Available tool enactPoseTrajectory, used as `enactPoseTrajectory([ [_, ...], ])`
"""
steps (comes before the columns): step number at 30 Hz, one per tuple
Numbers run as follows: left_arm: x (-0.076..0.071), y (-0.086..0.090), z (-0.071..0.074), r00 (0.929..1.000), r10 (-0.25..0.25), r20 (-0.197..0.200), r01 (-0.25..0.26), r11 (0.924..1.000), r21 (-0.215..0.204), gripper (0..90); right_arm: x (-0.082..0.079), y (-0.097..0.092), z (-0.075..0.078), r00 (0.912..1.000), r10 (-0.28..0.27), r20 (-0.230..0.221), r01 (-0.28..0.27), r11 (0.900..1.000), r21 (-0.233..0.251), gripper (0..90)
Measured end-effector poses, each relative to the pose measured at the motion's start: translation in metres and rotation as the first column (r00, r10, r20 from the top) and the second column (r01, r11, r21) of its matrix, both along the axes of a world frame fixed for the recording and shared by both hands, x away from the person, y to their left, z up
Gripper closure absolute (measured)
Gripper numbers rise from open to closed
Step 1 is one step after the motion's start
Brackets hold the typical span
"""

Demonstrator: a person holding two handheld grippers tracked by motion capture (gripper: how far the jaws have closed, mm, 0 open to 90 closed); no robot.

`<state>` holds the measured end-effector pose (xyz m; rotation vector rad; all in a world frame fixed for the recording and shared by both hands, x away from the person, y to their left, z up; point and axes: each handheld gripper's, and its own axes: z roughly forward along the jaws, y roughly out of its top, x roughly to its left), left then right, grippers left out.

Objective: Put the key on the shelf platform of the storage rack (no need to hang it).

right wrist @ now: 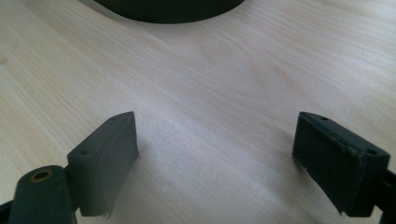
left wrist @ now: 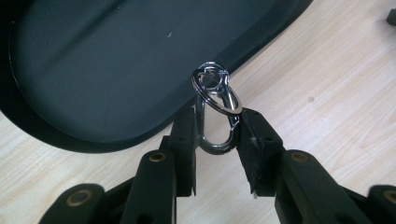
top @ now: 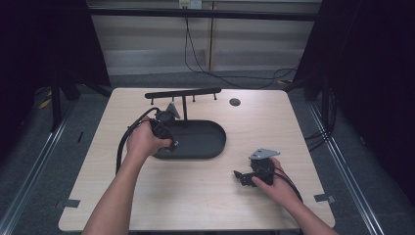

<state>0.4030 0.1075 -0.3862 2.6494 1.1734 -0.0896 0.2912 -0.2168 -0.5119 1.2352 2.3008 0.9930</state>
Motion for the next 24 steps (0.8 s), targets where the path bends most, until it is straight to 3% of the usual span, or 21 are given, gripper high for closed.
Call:
enactPoseTrajectory([
  [24,0.015,-0.013,-0.012,0.9996,0.028,0.005,-0.028,0.9995,-0.017,68.1,0.0,0.0,0.0,1.0,-0.001,-0.002,0.001,1.0,0.001,13.7],
])
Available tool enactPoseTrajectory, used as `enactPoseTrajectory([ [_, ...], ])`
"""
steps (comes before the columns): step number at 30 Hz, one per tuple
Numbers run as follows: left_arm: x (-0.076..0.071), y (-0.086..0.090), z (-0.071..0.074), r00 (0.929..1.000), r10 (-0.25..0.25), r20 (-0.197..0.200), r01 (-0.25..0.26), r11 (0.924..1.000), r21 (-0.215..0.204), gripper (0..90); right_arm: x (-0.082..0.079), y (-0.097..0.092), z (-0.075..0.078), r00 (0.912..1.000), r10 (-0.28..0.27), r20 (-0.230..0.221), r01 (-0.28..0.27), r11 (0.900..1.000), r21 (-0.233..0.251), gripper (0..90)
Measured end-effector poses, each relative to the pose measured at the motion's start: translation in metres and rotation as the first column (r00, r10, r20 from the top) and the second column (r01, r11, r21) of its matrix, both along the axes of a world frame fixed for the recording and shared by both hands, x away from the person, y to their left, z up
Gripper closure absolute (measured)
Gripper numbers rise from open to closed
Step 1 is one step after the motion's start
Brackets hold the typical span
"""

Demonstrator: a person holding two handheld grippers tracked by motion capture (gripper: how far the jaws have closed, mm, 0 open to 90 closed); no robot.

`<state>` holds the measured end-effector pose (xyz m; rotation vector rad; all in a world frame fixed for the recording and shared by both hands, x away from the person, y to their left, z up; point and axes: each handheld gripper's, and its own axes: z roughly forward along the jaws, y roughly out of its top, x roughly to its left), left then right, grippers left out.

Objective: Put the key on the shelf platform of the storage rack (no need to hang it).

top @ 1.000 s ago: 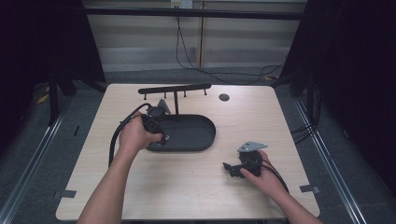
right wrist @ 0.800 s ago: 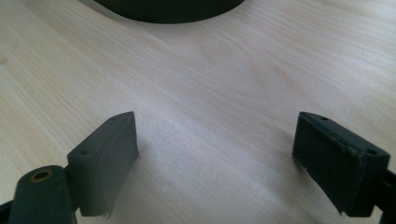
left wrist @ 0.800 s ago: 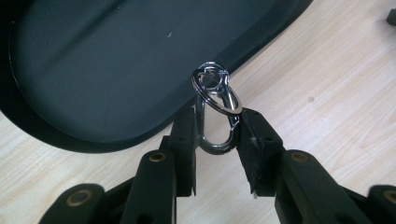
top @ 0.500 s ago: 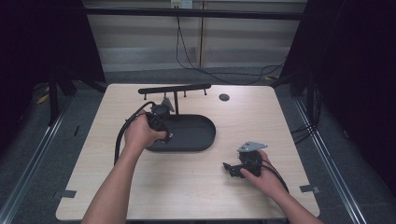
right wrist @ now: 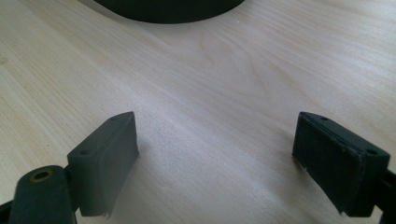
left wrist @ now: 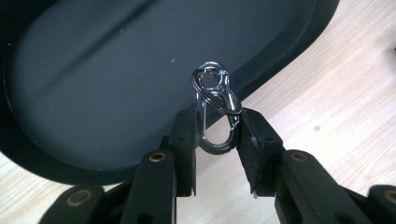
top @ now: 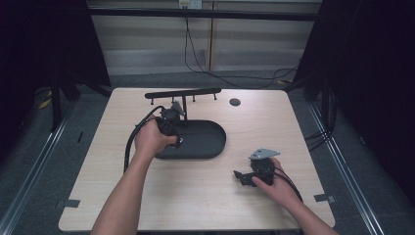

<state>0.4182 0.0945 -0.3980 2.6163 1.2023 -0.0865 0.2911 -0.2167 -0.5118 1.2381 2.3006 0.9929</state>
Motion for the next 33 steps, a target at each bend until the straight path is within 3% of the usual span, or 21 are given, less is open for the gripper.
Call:
enactPoseTrajectory([
  [33,0.011,-0.008,-0.012,0.9997,0.021,0.012,-0.021,0.9998,0.001,68.1,0.0,0.0,0.0,1.0,0.0,0.0,0.0,1.0,0.0,13.7],
])
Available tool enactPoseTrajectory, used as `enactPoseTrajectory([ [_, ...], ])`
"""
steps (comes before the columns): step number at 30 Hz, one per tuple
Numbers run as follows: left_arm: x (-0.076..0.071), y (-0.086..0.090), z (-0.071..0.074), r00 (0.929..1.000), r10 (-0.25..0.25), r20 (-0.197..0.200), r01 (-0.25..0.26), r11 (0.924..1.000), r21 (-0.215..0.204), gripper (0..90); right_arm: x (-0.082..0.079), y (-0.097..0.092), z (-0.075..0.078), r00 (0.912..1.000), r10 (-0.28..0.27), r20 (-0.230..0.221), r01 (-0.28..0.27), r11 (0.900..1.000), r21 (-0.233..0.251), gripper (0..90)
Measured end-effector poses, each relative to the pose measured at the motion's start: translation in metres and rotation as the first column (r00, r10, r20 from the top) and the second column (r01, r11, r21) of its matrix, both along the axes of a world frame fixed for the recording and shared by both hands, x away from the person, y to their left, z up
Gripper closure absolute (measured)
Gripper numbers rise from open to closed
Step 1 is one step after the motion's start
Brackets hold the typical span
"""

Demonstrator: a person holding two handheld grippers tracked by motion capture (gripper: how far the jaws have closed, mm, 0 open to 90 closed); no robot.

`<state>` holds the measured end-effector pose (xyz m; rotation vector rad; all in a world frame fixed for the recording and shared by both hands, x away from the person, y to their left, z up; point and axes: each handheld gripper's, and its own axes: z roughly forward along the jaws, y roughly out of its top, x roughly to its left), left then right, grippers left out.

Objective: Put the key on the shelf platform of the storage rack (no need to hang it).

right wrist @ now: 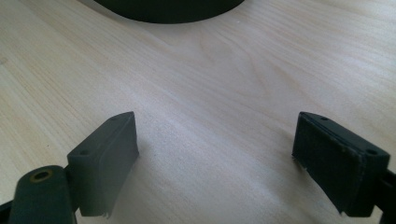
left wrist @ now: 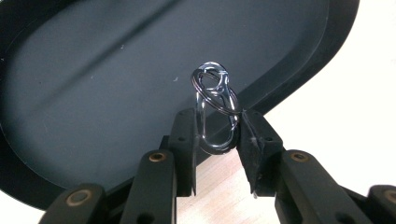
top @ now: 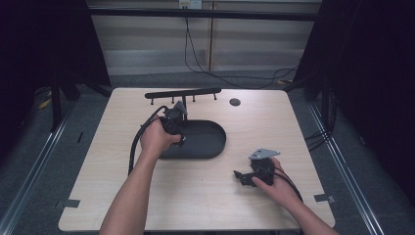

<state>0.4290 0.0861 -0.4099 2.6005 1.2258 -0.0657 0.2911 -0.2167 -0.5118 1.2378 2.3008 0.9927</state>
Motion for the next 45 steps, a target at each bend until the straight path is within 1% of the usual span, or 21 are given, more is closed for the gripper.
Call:
enactPoseTrajectory([
  [10,0.002,-0.003,-0.005,1.0,0.007,0.005,-0.007,1.0,-0.001,68.1,0.0,0.0,0.0,1.0,0.001,0.001,-0.001,1.0,0.0,13.7],
  [12,0.002,-0.004,-0.006,0.9999,0.013,0.0,-0.013,0.9999,-0.002,68.1,0.0,0.0,0.0,1.0,0.001,0.001,-0.001,1.0,0.0,13.7],
  [13,0.003,-0.004,-0.007,0.9999,0.01,0.008,-0.01,0.9999,-0.003,68.1,0.0,0.0,0.0,1.0,0.001,0.001,-0.001,1.0,0.0,13.7],
  [15,0.003,-0.005,-0.007,0.9998,0.015,0.009,-0.015,0.9999,-0.005,68.1,0.0,0.0,0.0,1.0,0.001,0.002,-0.001,1.0,-0.001,13.7],
  [21,0.005,-0.005,-0.013,0.9998,0.017,0.011,-0.017,0.9998,-0.006,68.1,0.0,0.0,0.0,1.0,0.001,0.001,-0.001,1.0,-0.001,13.7],
  [22,0.005,-0.006,-0.014,0.9996,0.025,0.01,-0.025,0.9997,-0.006,68.1,0.0,0.0,0.0,1.0,0.001,0.002,-0.001,1.0,-0.001,13.7],
  [26,0.006,-0.006,-0.018,0.9995,0.031,0.004,-0.031,0.9995,-0.005,68.1,0.0,0.0,0.0,1.0,0.002,0.002,-0.002,1.0,-0.001,13.7],
  [27,0.007,-0.006,-0.019,0.9994,0.035,0.006,-0.035,0.9994,-0.001,68.1,0.0,0.0,0.0,1.0,0.002,0.002,-0.002,1.0,-0.001,13.7],
  [31,0.008,-0.008,-0.023,0.999,0.042,0.015,-0.042,0.9991,-0.008,68.1,0.0,0.0,0.0,1.0,0.001,-0.001,-0.001,1.0,0.0,13.7],
  [32,0.008,-0.008,-0.023,0.9992,0.036,0.016,-0.036,0.9993,-0.008,68.1,0.0,0.0,0.0,1.0,0.0,-0.002,0.0,1.0,0.001,13.7],
  [36,0.009,-0.009,-0.026,0.9989,0.039,0.025,-0.039,0.9992,-0.007,68.1,0.0,0.0,0.0,1.0,0.0,-0.002,0.0,1.0,0.001,13.7],
  [38,0.01,-0.01,-0.028,0.9984,0.051,0.025,-0.05,0.9987,-0.008,68.1,0.0,0.0,0.0,1.0,0.0,-0.002,0.0,1.0,0.001,13.7],
  [40,0.011,-0.01,-0.03,0.9979,0.054,0.035,-0.054,0.9985,-0.009,68.2,0.0,0.0,0.0,1.0,0.0,-0.002,0.0,1.0,0.001,13.7],
  [41,0.011,-0.01,-0.031,0.9976,0.061,0.034,-0.06,0.9981,-0.008,68.2,0.0,0.0,0.0,1.0,0.0,-0.002,0.0,1.0,0.001,13.7],
  [45,0.011,-0.011,-0.033,0.9976,0.059,0.036,-0.059,0.9982,-0.006,68.2,0.0,0.0,0.0,1.0,0.0,-0.002,0.0,1.0,0.0,13.7],
])
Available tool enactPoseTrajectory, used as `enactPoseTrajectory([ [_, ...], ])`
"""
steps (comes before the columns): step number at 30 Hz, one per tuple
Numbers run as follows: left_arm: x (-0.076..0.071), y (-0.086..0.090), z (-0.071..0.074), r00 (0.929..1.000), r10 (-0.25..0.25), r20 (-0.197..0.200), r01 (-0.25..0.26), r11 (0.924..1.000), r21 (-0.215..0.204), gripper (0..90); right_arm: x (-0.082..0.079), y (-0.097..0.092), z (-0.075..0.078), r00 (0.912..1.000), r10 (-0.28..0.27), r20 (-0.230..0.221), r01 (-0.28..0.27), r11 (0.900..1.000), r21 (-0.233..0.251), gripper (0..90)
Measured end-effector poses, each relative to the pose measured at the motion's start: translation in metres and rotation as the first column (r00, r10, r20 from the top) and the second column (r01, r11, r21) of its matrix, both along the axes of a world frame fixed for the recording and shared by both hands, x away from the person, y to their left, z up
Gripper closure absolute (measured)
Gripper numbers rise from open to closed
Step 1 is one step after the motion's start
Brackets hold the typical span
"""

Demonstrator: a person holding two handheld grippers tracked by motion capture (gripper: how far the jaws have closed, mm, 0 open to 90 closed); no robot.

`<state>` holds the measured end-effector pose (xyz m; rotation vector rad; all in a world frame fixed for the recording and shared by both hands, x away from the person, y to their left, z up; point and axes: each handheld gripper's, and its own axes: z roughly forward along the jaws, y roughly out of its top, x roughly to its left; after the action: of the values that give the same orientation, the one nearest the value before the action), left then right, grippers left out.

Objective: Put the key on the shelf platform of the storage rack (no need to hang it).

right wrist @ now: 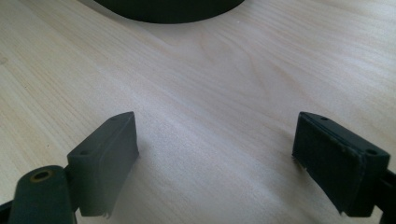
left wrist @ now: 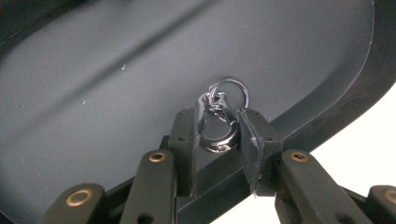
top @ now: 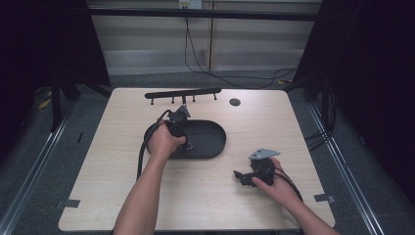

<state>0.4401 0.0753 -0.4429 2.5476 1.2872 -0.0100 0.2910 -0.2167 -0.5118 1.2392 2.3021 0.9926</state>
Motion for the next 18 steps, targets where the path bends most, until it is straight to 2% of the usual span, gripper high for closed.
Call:
enactPoseTrajectory([
  [7,-0.0005,-0.0011,-0.0053,1.0,0.002,-0.009,-0.002,1.0,0.01,68.2,0.0,0.0,0.0,1.0,0.0,0.0,0.0,1.0,0.0,13.7],
  [18,0.0007,-0.0021,-0.0078,0.9999,-0.001,0.012,0.001,0.9999,0.014,68.2,0.0,0.0,0.0,1.0,0.0,0.0,0.0,1.0,0.0,13.7],
])
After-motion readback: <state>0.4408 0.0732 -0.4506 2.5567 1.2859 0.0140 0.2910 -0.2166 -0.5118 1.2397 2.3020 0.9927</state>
